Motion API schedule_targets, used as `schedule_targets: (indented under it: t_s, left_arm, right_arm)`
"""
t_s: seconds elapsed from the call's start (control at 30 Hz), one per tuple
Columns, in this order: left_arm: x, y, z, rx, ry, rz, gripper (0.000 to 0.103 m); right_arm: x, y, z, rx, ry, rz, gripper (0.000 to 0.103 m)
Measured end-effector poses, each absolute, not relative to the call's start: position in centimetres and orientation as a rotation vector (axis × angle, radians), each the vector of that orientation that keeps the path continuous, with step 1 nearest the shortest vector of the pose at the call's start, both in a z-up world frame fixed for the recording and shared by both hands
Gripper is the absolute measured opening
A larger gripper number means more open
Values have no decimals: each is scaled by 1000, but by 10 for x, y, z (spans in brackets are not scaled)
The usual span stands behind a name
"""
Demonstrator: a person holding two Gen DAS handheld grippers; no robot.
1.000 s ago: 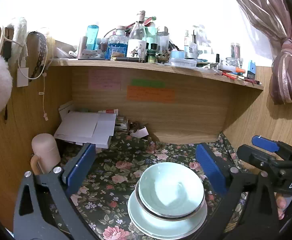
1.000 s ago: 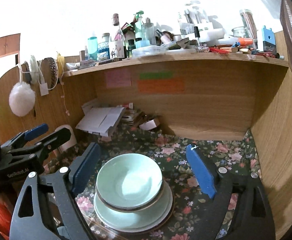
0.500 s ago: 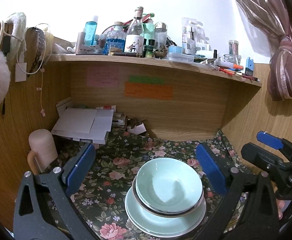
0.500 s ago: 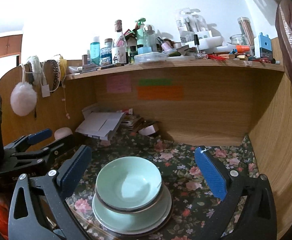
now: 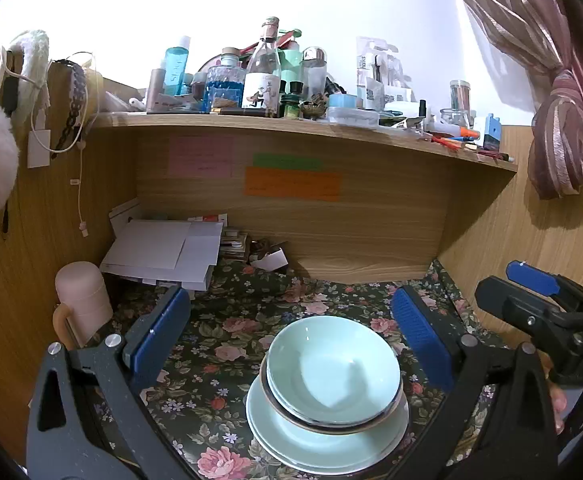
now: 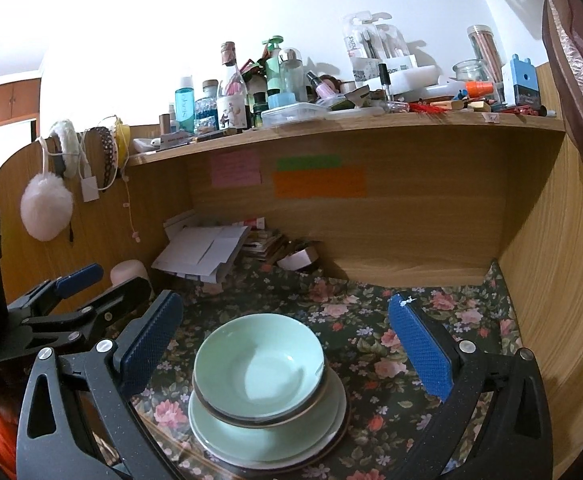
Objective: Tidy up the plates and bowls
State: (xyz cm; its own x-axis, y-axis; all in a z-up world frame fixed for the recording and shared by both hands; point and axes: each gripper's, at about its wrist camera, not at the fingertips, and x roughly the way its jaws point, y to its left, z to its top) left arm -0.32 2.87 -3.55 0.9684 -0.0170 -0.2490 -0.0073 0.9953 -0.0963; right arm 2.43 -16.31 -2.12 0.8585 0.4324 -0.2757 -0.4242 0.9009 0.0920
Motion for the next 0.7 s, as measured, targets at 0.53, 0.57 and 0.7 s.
schedule_targets:
  t_s: [0.53, 0.57, 0.7]
  left_arm:
    - [-3, 24, -33, -100, 249, -12, 102]
    - [-3, 23, -33, -99, 249, -13, 102]
    - [-3, 23, -33, -105, 249, -13, 102]
  right_arm:
    - [26, -165, -21, 28, 296, 454, 103]
    - [26, -164, -21, 28, 295, 452, 103]
    - [27, -166, -22, 30, 297, 454, 103]
